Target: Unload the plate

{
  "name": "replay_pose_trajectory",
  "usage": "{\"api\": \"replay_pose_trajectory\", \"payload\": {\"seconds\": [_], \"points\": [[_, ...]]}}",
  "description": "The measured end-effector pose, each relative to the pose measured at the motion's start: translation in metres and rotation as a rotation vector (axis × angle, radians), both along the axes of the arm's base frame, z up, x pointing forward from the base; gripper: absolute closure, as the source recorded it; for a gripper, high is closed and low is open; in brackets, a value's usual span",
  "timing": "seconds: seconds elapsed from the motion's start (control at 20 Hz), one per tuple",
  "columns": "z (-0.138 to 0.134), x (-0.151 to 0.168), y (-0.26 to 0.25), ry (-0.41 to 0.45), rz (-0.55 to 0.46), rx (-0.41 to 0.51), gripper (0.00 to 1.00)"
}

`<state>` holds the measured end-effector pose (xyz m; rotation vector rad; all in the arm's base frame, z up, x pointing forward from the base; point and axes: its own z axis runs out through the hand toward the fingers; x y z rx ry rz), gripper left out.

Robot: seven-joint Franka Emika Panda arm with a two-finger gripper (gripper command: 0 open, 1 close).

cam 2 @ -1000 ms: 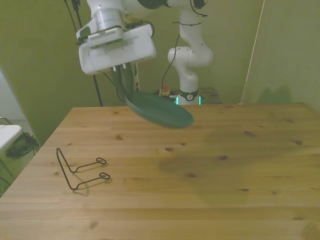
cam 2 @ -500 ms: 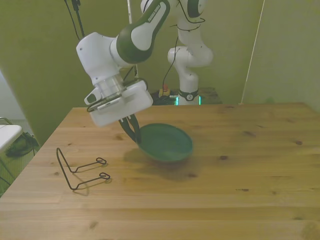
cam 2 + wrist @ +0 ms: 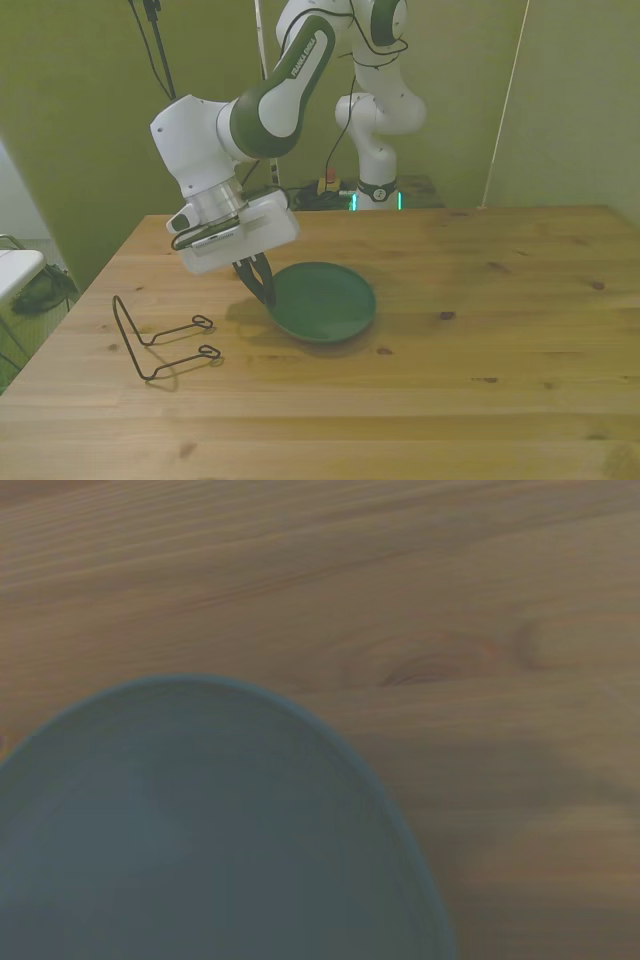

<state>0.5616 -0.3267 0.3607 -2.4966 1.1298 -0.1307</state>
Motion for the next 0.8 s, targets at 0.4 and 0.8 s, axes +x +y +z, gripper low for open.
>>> {"api": "replay_pose_trajectory", "payload": {"seconds": [0.4, 0.8], "points": [[0.019, 0.002, 0.003, -0.013, 0.003, -0.018, 0.0], [0.152, -0.016, 0.083, 0.009, -0.015, 0.013, 0.0]]}}
